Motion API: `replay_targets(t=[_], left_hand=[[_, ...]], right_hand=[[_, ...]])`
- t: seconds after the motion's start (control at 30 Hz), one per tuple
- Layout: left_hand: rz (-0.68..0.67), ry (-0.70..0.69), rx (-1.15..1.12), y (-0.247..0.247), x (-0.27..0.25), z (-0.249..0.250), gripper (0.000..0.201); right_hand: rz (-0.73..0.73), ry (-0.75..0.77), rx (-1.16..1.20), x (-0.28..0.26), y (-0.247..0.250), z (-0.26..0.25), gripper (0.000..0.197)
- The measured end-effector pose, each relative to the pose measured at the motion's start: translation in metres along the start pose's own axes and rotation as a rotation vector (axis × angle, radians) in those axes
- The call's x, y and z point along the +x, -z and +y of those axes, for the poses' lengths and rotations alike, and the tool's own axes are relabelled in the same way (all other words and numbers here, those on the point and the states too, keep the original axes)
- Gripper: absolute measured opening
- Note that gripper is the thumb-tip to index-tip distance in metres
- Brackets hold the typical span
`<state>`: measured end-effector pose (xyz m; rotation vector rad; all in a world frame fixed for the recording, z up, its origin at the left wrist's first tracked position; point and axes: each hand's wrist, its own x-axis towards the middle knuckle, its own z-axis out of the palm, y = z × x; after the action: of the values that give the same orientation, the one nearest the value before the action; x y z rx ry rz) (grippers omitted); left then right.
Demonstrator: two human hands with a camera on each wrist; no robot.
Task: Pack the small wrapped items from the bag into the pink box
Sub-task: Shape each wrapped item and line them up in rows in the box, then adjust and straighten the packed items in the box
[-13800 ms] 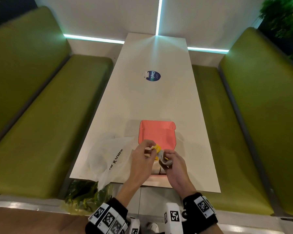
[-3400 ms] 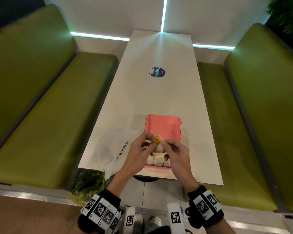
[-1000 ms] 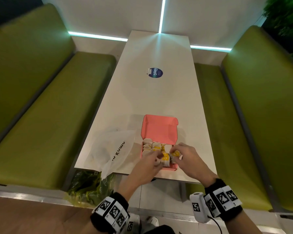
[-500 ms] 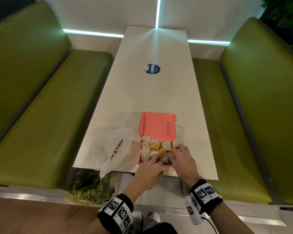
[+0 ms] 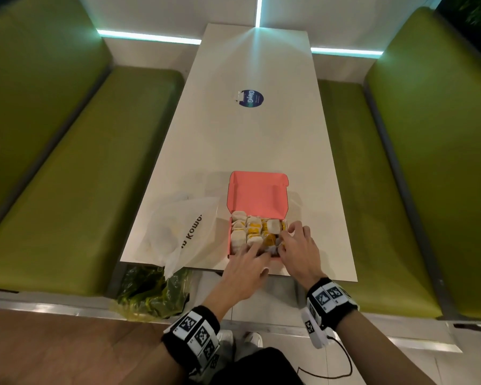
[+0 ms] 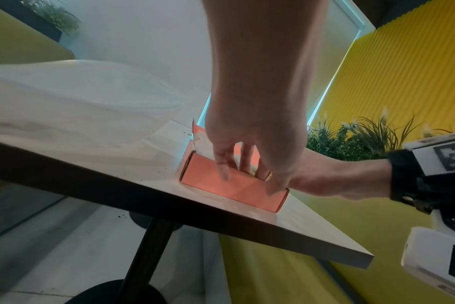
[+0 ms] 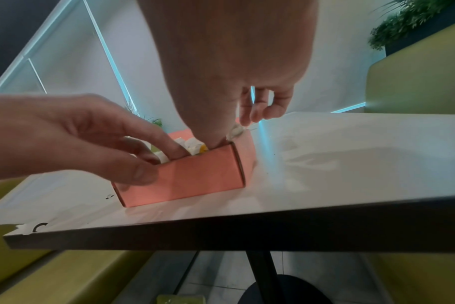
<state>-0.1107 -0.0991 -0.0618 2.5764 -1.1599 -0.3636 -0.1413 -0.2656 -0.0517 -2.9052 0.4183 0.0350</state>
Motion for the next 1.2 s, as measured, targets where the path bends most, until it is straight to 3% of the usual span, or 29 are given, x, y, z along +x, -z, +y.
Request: replay_targets(t=[0.27, 0.33, 0.4, 0.5, 0.57, 0.67, 0.8, 0.97, 1.1, 1.2], left_hand=[[0.023, 0.006, -0.035, 0.012, -0.001, 0.004, 0.034], [0.119, 0.003, -0.089, 0.023, -0.006, 0.002, 0.033], [0.301, 0.028, -0.139, 0.037, -0.016, -0.005, 0.027], [0.598, 0.243, -0.131, 0.053, -0.032, -0.035, 0.03], [0.62, 0.466, -0.126, 0.064, -0.04, -0.062, 0.042], [0.422, 0.666, -0.124, 0.076, -0.046, -0.089, 0.048], [0.429, 0.628, -0.203, 0.082, -0.057, -0.108, 0.015], [0.632, 0.661, -0.354, 0.109, -0.083, -0.132, 0.013], [0.618, 0.664, -0.369, 0.118, -0.089, -0.138, 0.011], [0.565, 0.627, -0.407, 0.112, -0.083, -0.131, 0.011]], right_hand=[[0.016, -0.01, 0.1, -0.002, 0.005, 0.003, 0.018], [0.041, -0.021, 0.149, -0.004, 0.01, 0.004, 0.022], [0.097, -0.032, 0.192, -0.006, 0.016, 0.001, 0.024], [0.239, 0.084, 0.27, -0.005, 0.024, -0.02, 0.021], [0.287, 0.236, 0.316, -0.002, 0.029, -0.052, 0.019], [0.143, 0.475, 0.325, 0.007, 0.026, -0.114, 0.021], [-0.037, 0.69, 0.208, 0.02, 0.022, -0.18, 0.019], [-0.244, 0.595, -0.099, 0.04, 0.014, -0.197, 0.018], [-0.339, 0.487, -0.158, 0.05, 0.011, -0.201, 0.017], [-0.413, 0.478, -0.099, 0.054, 0.003, -0.21, 0.027]])
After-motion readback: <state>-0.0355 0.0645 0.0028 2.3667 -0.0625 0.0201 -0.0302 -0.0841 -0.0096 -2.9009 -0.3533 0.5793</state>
